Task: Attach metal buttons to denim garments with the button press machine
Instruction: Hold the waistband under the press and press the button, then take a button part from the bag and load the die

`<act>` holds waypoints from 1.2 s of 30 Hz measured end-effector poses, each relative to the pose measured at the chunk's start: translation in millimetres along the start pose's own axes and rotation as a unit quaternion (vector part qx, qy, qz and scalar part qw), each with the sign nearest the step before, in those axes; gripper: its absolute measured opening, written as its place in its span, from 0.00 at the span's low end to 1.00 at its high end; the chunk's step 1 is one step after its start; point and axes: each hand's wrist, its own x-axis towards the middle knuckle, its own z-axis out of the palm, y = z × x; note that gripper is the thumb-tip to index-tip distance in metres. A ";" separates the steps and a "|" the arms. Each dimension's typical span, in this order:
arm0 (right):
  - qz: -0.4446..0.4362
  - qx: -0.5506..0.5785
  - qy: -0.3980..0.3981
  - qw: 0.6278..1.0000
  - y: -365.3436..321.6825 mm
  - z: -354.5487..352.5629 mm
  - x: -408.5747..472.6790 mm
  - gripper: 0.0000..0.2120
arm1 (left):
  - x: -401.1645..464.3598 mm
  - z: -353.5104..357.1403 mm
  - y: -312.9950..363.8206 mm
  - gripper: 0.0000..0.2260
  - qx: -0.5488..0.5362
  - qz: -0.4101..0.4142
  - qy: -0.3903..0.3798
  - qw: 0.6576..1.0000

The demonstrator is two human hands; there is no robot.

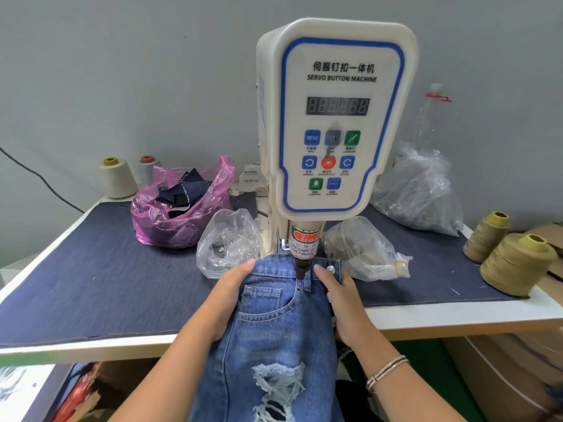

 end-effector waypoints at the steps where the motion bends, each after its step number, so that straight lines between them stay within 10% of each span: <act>1: 0.008 0.004 0.004 1.000 0.4 0.0 -1.1 0.11 | 0.6 -1.2 -0.4 0.16 0.013 -0.002 -0.001 1.000; 6: 0.006 -0.081 -0.018 0.997 -4.9 -12.0 -5.1 0.08 | 2.6 -5.2 -1.4 0.18 0.047 -0.029 -0.005 0.998; 11: -0.194 -0.312 0.003 0.930 -40.4 -38.4 -19.8 0.08 | 3.1 -4.5 -3.3 0.15 0.042 -0.016 0.009 0.999; 15: -0.389 -0.530 0.178 0.732 -72.1 -62.9 -9.4 0.09 | 1.0 -4.7 -1.9 0.16 0.029 -0.030 0.017 0.999; 21: -0.163 -0.824 0.138 0.525 -86.7 -70.8 29.5 0.11 | 1.5 -10.8 -0.5 0.11 0.049 -0.071 0.001 0.996; 27: -0.089 -0.852 0.084 0.509 -77.8 -54.0 59.7 0.13 | 3.8 -3.3 3.1 0.21 0.175 -0.008 -0.049 0.983; 36: -0.104 -0.873 0.112 0.463 -63.4 -45.1 80.4 0.11 | 4.0 -14.1 0.5 0.13 0.013 -0.042 0.013 0.999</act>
